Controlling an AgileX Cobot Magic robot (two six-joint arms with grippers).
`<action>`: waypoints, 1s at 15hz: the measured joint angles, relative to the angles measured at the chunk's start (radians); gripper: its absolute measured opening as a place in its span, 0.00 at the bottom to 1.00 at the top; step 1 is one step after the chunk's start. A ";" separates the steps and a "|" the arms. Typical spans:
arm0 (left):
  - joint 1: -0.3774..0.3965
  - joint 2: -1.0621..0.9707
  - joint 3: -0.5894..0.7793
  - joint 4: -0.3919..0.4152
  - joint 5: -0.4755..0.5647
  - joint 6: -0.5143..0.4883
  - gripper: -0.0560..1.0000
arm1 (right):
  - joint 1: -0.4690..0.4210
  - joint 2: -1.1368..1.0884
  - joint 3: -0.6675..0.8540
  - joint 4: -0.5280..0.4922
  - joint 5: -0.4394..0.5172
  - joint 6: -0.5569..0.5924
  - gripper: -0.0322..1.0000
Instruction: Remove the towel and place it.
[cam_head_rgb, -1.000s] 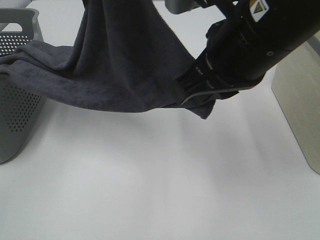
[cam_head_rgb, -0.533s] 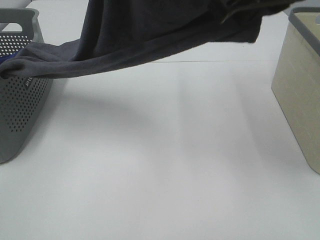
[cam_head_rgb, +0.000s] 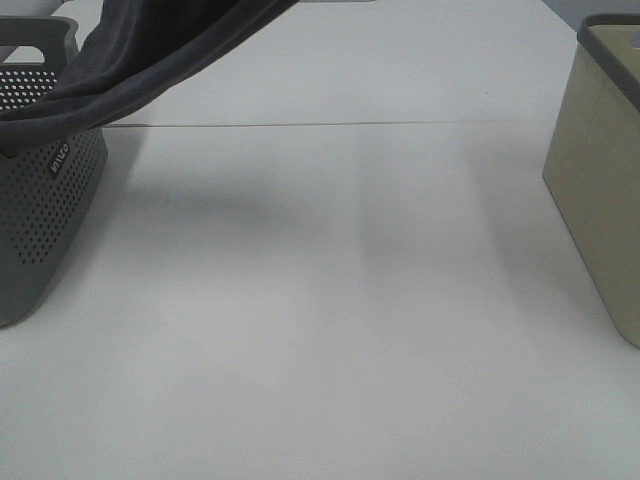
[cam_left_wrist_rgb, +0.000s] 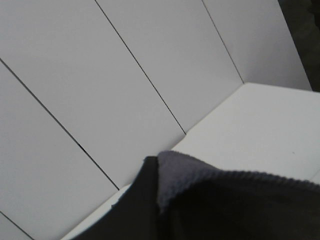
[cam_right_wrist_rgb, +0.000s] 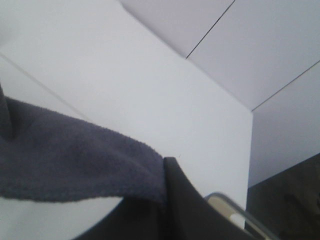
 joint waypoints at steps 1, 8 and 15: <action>0.000 0.000 0.000 0.035 -0.017 -0.048 0.05 | 0.000 0.000 -0.011 -0.026 -0.024 0.008 0.05; 0.001 0.005 0.000 0.337 -0.160 -0.320 0.05 | 0.000 0.000 -0.044 -0.323 -0.191 0.116 0.05; 0.001 0.054 -0.003 0.393 -0.182 -0.322 0.05 | 0.000 0.000 -0.044 -0.479 -0.184 0.261 0.05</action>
